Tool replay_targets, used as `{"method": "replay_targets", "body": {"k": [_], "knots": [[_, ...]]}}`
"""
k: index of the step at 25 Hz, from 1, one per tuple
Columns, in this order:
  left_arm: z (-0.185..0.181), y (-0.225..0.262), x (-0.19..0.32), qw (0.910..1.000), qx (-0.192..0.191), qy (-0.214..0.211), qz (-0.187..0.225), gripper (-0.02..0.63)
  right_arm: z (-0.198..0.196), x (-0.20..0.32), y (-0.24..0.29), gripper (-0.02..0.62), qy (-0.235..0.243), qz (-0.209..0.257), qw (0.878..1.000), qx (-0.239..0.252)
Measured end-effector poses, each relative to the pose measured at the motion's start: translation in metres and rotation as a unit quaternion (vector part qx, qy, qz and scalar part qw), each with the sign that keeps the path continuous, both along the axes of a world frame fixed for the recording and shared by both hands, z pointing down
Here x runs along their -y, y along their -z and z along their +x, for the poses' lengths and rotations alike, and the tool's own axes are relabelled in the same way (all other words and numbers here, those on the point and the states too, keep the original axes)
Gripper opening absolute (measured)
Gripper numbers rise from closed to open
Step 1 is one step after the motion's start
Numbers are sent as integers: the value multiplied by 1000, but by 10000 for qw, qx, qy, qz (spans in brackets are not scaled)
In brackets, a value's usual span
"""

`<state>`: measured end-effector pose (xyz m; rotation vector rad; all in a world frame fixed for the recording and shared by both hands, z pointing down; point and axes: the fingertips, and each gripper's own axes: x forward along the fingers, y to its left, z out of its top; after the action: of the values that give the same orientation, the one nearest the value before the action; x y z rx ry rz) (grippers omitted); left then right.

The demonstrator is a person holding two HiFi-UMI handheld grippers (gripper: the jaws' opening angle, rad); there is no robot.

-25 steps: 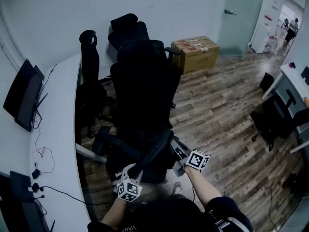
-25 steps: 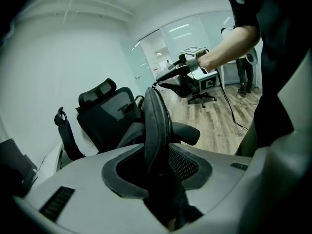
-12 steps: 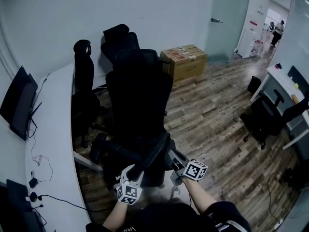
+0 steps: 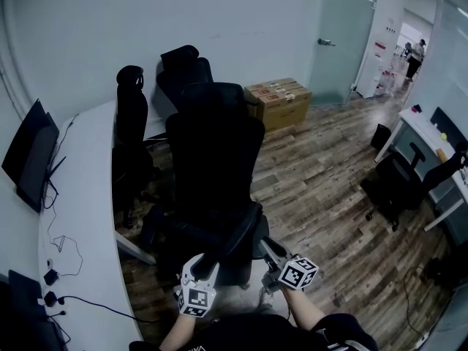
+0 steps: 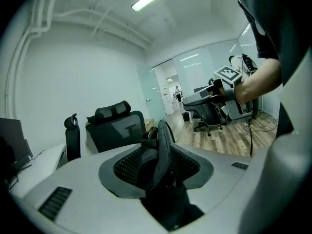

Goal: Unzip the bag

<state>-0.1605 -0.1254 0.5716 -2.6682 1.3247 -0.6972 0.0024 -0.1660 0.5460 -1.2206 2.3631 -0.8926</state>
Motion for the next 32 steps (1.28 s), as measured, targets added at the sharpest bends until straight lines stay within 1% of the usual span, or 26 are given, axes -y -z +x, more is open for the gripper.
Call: {"method": "replay_targets", "body": {"k": [6,10,13,18,20,22,25,29,32], "knots": [[-16,20,-18,9993,-305,1,199,178,-22,-26,13,89,52,284,9972,-693],[-29,29,-30,9982,-561,83,207,178,-37,-45,15,89,49,389,9924,-1163],[-37,35,-42,9976,-645,40,257,178,-48,-61,18,88,34,454,9886,-1438],[-51,38,-68,9975,-645,-111,265,171,-66,-85,16,87,-22,512,9834,-1742],[-57,40,-75,9972,-695,-119,244,131,-71,-93,14,87,-42,497,9816,-1842],[-62,42,-83,9968,-752,-136,230,109,-76,-100,11,87,-53,473,9799,-1939],[-68,44,-93,9964,-800,-191,219,94,-86,-112,10,87,-38,471,9792,-1973],[-73,43,-104,9958,-865,-247,143,74,-101,-128,7,83,82,502,9721,-2289],[-76,42,-113,9956,-884,-285,121,63,-110,-139,3,74,133,459,9710,-2341]]}}
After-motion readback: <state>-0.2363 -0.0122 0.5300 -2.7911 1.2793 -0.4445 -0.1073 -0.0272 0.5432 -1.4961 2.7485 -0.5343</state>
